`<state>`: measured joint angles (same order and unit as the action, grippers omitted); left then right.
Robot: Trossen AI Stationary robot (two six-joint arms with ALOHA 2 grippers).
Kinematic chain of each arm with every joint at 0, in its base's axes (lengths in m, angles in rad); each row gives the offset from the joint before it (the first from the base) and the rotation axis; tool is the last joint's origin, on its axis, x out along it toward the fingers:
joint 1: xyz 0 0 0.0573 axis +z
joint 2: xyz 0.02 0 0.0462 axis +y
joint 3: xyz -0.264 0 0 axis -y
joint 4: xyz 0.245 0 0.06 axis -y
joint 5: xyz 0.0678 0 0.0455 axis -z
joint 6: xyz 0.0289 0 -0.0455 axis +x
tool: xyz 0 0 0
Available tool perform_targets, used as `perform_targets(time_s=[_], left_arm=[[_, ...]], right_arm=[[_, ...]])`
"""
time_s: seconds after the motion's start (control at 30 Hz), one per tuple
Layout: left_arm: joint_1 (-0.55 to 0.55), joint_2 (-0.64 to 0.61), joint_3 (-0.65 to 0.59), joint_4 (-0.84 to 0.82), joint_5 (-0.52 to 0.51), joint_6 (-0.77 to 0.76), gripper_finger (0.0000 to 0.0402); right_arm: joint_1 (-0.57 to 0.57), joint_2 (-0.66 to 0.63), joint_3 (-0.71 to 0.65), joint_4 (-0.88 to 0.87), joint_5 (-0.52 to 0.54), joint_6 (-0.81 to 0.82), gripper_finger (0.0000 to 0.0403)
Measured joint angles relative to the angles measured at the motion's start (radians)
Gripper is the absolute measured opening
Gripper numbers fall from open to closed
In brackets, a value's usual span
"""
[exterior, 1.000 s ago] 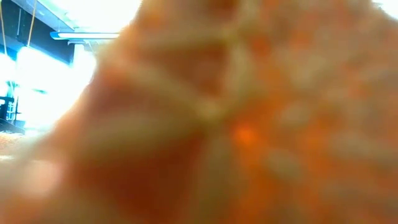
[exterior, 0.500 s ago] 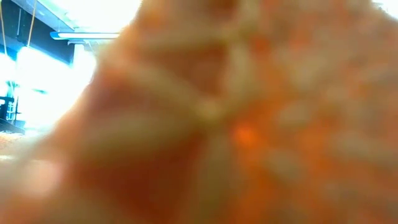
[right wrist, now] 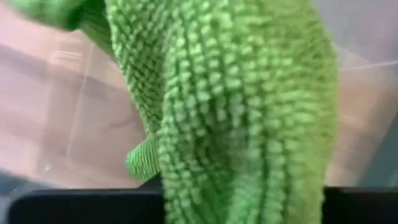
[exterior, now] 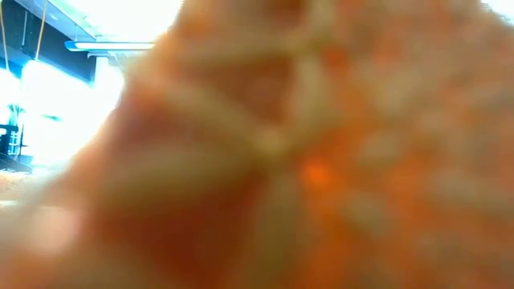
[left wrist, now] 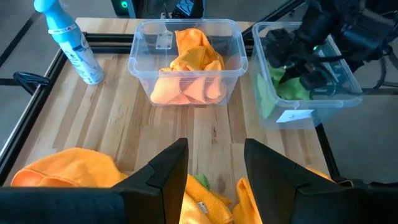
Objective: Sort microfiber towel by color & place in baskets
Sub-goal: Put the green towel into the bottom transparent bin
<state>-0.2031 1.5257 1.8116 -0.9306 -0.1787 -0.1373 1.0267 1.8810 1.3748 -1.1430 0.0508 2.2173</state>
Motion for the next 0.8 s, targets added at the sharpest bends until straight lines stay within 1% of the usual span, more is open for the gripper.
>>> perform_targets(time_s=[0.23, 0.37, 0.47, 0.6, 0.67, 0.73, 0.8], left_arm=[[0.000, 0.000, 0.000, 0.000, 0.000, -0.005, 0.0145], [0.000, 0.000, 0.000, 0.000, 0.000, -0.010, 0.0145], [0.000, 0.000, 0.000, 0.000, 0.000, -0.010, 0.0145], [0.000, 0.000, 0.000, 0.000, 0.000, -0.009, 0.0145], [0.000, 0.000, 0.000, 0.000, 0.000, -0.010, 0.0145], [0.000, 0.000, 0.000, -0.001, 0.000, -0.010, 0.0145], [-0.001, 0.000, 0.000, -0.003, 0.001, -0.009, 0.0145]], right_arm=[[0.001, -0.069, 0.047, -0.015, -0.003, 0.000, 0.0196], [0.001, -0.107, 0.087, -0.038, -0.001, 0.000, 0.0233], [0.001, -0.130, 0.125, -0.081, 0.000, 0.007, 0.0244], [-0.002, -0.137, 0.169, -0.185, -0.003, 0.026, 0.0245], [-0.009, -0.137, 0.170, -0.206, -0.001, 0.026, 0.0245], [-0.012, -0.137, 0.170, -0.184, 0.066, 0.015, 0.0245], [-0.012, -0.137, 0.170, -0.135, 0.181, -0.008, 0.0245]])
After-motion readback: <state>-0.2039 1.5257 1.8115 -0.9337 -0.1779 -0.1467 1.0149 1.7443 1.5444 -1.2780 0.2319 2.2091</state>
